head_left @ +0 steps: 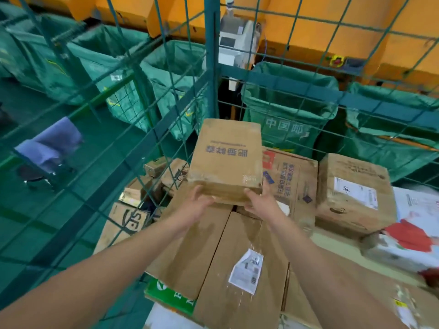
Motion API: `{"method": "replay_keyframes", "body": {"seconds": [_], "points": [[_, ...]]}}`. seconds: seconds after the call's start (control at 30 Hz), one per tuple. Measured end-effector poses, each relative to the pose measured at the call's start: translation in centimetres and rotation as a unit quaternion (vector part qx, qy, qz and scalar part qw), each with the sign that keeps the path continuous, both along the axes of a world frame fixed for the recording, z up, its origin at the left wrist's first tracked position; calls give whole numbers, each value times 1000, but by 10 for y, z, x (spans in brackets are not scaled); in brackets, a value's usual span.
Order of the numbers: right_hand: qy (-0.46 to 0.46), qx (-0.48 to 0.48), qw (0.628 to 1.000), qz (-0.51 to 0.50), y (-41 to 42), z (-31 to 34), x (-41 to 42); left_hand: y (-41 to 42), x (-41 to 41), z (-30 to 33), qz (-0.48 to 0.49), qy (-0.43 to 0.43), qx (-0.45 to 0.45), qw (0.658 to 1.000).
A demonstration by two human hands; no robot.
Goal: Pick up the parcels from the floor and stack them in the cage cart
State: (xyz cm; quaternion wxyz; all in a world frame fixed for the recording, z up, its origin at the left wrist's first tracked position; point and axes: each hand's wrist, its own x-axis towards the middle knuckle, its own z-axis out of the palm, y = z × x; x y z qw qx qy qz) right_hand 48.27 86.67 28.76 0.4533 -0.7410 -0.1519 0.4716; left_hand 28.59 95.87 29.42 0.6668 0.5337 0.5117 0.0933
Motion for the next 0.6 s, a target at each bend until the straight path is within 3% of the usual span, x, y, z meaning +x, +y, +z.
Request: {"method": "replay_keyframes", "body": {"seconds": [0.17,0.47,0.6], "points": [[-54,9,996,64,18,-10,-23,32,7,0,32,-23,33,999],[-75,8,997,-30,46,-17,-34,37,6,-3,30,-37,5,999],[-9,-2,997,-74,50,-18,-35,22,2,3,22,-59,-23,998]]}}
